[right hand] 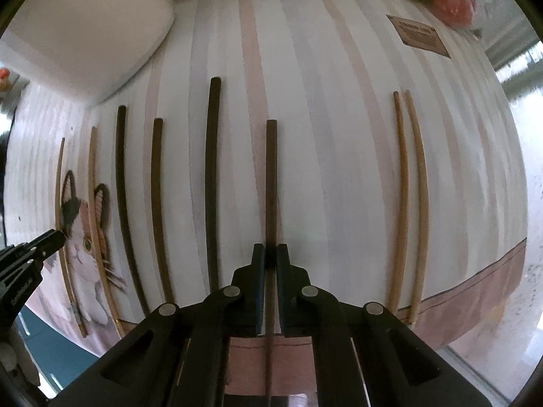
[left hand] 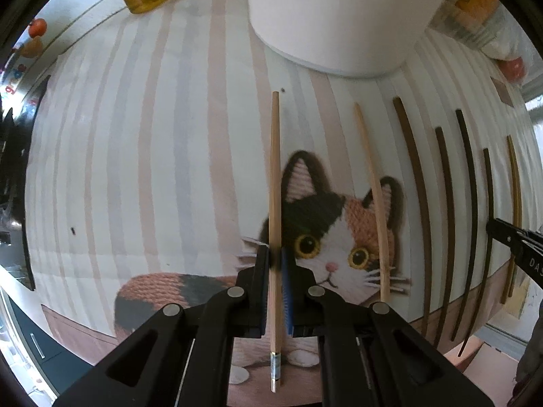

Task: Organize utensils

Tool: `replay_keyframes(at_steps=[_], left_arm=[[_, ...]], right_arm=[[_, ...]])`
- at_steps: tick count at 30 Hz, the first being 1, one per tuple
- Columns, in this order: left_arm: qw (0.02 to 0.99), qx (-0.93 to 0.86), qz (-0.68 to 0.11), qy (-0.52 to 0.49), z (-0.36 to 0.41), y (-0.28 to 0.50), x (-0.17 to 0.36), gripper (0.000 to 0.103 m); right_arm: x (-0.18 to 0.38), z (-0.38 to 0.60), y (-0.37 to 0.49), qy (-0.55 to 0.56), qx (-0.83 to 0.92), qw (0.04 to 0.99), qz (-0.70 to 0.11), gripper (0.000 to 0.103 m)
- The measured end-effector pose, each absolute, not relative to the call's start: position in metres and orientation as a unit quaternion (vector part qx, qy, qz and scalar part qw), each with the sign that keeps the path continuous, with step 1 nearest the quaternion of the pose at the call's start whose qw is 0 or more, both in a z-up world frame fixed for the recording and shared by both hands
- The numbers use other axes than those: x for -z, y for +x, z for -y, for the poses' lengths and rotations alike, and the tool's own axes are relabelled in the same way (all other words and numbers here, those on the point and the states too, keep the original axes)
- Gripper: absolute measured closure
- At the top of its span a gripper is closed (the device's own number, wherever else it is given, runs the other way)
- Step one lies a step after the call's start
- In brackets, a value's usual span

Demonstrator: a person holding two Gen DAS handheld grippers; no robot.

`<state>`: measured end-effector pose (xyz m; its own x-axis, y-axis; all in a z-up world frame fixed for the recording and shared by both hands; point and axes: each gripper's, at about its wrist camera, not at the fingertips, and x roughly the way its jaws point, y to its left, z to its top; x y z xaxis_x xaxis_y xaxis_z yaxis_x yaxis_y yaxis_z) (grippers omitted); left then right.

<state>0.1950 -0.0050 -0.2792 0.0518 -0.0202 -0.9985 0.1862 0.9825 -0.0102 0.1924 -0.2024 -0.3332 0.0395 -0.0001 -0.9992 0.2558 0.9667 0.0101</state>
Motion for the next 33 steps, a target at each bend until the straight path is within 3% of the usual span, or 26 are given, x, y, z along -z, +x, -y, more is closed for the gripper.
replay_keyframes(at_steps=[19, 22, 28, 32, 33], left_arm=[[0.713, 0.053, -0.699, 0.024, -0.035, 0.208, 0.287, 0.098], [0.712, 0.050, -0.700, 0.024, -0.037, 0.205, 0.294, 0.098], [0.712, 0.050, -0.701, 0.020, -0.043, 0.204, 0.298, 0.098], [0.712, 0.049, -0.700, 0.019, -0.046, 0.202, 0.299, 0.098], [0.712, 0.049, -0.700, 0.018, -0.043, 0.203, 0.297, 0.098]], right_arm=[[0.337, 0.200, 0.206, 0.072, 0.063, 0.707, -0.701, 0.096], [0.339, 0.193, 0.205, 0.054, 0.063, 0.699, -0.711, 0.088], [0.340, 0.184, 0.213, 0.040, 0.077, 0.683, -0.725, 0.087], [0.348, 0.175, 0.232, 0.040, 0.069, 0.676, -0.733, 0.066], [0.350, 0.169, 0.234, 0.039, 0.071, 0.676, -0.732, 0.065]])
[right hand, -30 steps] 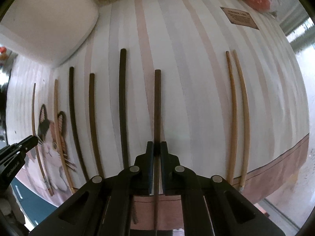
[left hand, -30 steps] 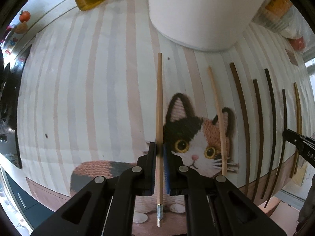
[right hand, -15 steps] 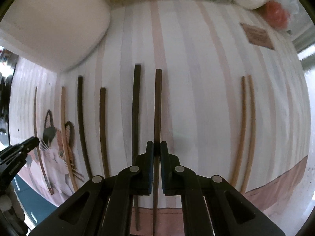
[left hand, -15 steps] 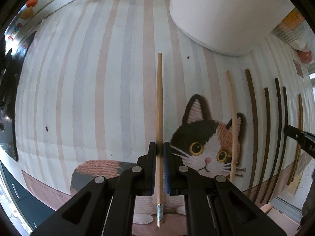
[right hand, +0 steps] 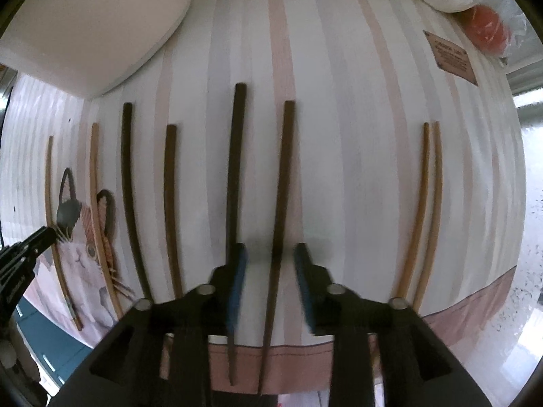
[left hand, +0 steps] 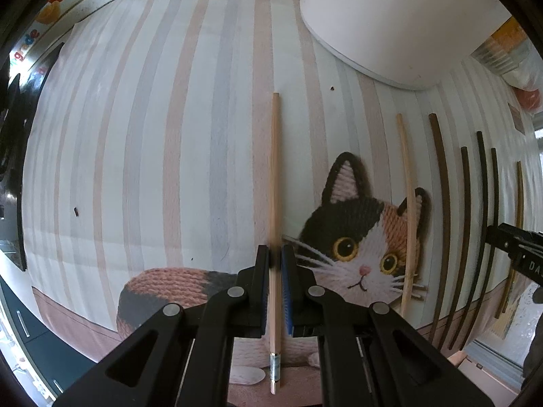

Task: Organize utensils

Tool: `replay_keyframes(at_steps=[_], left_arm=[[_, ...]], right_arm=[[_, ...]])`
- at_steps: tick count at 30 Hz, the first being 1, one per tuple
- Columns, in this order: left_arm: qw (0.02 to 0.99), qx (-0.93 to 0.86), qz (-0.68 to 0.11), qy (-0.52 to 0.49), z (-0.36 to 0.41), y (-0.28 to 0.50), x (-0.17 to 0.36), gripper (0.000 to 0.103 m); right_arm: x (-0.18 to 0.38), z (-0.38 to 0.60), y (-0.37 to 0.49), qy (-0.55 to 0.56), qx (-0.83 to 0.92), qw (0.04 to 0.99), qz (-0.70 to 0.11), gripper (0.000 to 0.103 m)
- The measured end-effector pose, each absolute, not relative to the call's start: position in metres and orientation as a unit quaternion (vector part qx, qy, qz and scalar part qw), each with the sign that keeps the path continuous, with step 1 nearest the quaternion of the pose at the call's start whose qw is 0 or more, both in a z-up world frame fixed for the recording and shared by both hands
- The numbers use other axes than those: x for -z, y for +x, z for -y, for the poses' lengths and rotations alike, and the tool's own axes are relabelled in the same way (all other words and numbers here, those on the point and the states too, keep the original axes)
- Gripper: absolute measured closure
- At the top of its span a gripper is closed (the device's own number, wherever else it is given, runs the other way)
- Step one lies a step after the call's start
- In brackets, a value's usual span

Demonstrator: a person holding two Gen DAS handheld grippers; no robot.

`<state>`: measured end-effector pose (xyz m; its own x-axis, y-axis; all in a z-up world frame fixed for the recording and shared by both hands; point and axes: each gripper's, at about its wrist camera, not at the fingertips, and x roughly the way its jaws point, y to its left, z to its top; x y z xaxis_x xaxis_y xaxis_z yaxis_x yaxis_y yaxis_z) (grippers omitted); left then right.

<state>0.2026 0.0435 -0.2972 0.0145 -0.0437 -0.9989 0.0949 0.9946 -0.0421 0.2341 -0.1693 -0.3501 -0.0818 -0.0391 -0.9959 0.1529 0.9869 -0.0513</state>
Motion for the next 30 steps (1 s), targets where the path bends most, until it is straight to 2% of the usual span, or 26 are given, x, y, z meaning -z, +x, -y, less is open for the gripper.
replay_keyframes(at_steps=[5, 7, 9, 10, 19, 30], left_arm=[[0.712, 0.049, -0.701, 0.018, -0.042, 0.205, 0.296, 0.098], [0.712, 0.048, -0.700, 0.020, -0.041, 0.205, 0.296, 0.098], [0.712, 0.048, -0.700, 0.020, -0.039, 0.205, 0.296, 0.098], [0.712, 0.048, -0.700, 0.021, -0.038, 0.205, 0.296, 0.098], [0.723, 0.046, -0.688, 0.025, -0.036, 0.209, 0.284, 0.098], [0.746, 0.049, -0.664, 0.006, -0.045, 0.208, 0.248, 0.098]], right_arm=[[0.351, 0.153, 0.226, 0.033, 0.078, 0.684, -0.725, 0.066], [0.346, 0.156, 0.219, 0.032, 0.080, 0.689, -0.720, 0.069], [0.351, 0.151, 0.214, 0.028, 0.084, 0.698, -0.710, 0.090], [0.349, 0.155, 0.211, 0.033, 0.083, 0.700, -0.709, 0.097], [0.343, 0.162, 0.194, 0.049, 0.083, 0.714, -0.694, 0.097], [0.289, 0.179, 0.176, 0.086, 0.068, 0.749, -0.653, 0.097]])
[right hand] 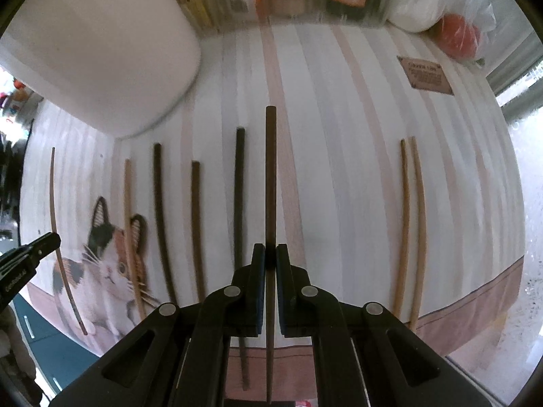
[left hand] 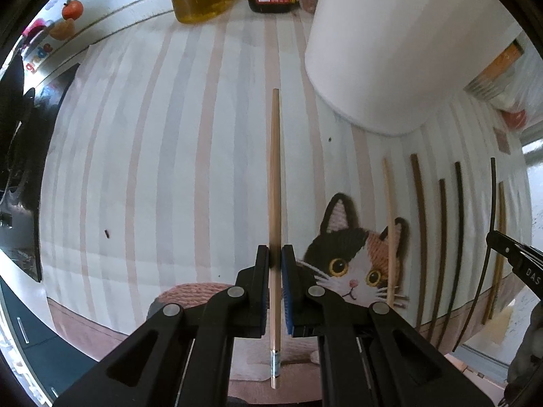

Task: Organize utensils
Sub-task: 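Lift both chopsticks upright and carry them over the pink holder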

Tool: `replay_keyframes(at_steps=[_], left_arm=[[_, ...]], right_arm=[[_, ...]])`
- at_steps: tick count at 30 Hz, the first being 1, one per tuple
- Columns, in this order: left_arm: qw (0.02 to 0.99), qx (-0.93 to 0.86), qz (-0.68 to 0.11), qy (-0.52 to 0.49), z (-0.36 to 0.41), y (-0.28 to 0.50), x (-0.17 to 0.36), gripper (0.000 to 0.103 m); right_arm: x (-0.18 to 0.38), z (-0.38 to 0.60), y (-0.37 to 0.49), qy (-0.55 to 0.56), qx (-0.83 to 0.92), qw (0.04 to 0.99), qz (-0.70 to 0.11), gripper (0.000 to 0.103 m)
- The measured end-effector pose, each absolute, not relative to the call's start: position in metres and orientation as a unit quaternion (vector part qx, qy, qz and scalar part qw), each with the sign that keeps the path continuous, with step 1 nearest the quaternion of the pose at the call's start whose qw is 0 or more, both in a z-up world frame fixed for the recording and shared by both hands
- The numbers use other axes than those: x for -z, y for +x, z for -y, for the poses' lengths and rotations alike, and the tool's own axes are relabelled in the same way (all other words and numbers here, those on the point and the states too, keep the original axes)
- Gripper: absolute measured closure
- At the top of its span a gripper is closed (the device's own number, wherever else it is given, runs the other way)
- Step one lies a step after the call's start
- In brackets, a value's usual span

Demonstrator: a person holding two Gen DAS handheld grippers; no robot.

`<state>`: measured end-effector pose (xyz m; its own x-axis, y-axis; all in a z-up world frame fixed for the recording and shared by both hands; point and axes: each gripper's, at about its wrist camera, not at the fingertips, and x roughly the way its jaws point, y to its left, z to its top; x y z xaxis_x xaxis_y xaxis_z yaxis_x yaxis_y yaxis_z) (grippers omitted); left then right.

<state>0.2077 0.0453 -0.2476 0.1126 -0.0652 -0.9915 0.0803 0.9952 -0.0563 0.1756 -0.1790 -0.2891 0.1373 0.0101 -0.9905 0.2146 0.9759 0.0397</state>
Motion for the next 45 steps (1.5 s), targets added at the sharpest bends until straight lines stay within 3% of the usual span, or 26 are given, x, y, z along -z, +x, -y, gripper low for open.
replay_keyframes(at_steps=[32, 45], left_arm=[[0.849, 0.112, -0.514, -0.048, -0.034, 0.231, 0.071, 0.098], [0.885, 0.121, -0.447, -0.043, -0.013, 0.282, 0.012, 0.098]], right_arm=[[0.106, 0.141, 0.236, 0.126, -0.026, 0.862, -0.490, 0.097], [0.039, 0.132, 0.288, 0.114, -0.043, 0.900, -0.419, 0.097]])
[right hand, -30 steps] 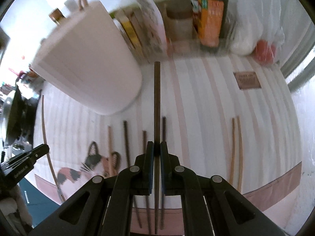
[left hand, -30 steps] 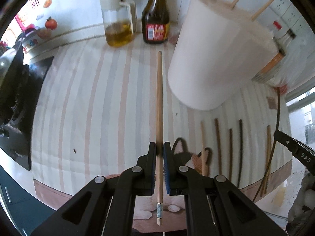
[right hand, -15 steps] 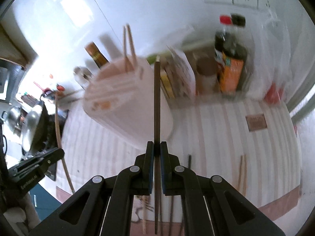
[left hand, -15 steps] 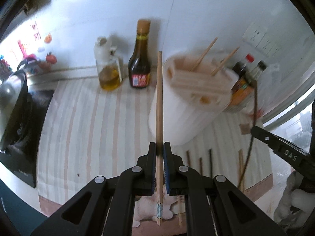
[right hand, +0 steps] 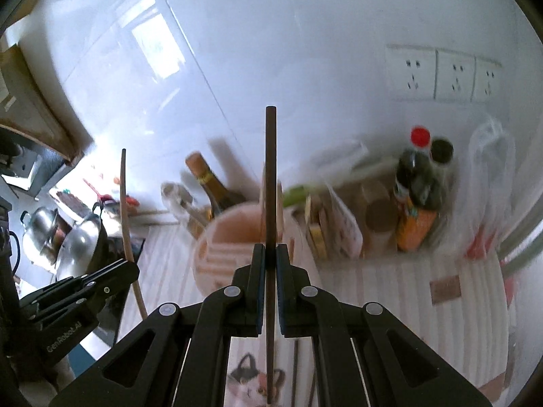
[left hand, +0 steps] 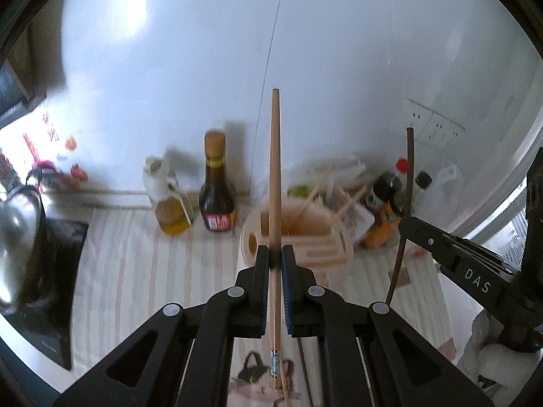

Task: Organize utensils
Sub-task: 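Lift both chopsticks upright and carry them over the pink holder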

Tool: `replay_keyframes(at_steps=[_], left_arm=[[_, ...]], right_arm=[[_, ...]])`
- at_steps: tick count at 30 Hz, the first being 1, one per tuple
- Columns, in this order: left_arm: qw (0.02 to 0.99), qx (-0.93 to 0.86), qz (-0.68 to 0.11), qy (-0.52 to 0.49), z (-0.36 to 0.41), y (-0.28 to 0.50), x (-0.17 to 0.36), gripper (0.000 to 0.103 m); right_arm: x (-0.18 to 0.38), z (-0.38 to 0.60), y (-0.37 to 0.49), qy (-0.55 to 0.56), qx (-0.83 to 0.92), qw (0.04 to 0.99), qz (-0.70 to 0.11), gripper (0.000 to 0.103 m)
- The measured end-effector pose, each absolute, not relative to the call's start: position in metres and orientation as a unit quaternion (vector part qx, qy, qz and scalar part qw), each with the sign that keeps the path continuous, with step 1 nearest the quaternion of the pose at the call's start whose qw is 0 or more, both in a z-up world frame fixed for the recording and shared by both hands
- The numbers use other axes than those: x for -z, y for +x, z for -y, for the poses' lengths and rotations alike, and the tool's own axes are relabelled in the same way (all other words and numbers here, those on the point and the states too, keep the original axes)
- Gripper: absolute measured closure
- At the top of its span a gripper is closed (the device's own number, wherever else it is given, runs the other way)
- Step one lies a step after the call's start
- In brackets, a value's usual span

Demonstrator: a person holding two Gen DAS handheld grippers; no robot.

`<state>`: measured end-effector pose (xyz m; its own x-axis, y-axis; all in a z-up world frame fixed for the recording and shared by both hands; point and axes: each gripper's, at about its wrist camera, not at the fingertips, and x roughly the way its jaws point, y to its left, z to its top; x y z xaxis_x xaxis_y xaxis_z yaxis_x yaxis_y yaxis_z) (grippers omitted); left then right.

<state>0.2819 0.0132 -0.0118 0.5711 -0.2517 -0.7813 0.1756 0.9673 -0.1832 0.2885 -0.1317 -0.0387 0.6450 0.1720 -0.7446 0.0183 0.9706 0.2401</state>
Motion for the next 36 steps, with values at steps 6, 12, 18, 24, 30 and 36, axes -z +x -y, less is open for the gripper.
replay_keyframes(at_steps=[6, 12, 18, 24, 30, 36], left_arm=[[0.893, 0.117, -0.434, -0.036, -0.008, 0.310, -0.001, 0.098], [0.897, 0.114, -0.426, -0.041, -0.005, 0.343, -0.007, 0.098], [0.896, 0.115, -0.424, -0.064, -0.008, 0.375, -0.003, 0.098], [0.894, 0.118, -0.424, -0.080, -0.003, 0.401, 0.012, 0.098], [0.894, 0.118, -0.423, -0.084, 0.004, 0.418, 0.026, 0.098], [0.897, 0.116, -0.420, -0.078, 0.015, 0.421, 0.041, 0.098]], right_arm=[[0.019, 0.130, 0.316, 0.108, -0.040, 0.911, -0.396, 0.097], [0.013, 0.130, 0.346, 0.114, -0.034, 0.916, -0.382, 0.097], [0.018, 0.131, 0.369, 0.126, -0.025, 0.922, -0.365, 0.097], [0.027, 0.130, 0.386, 0.135, -0.014, 0.932, -0.335, 0.097], [0.031, 0.129, 0.394, 0.135, -0.009, 0.943, -0.302, 0.097], [0.037, 0.126, 0.396, 0.130, -0.014, 0.949, -0.288, 0.097]])
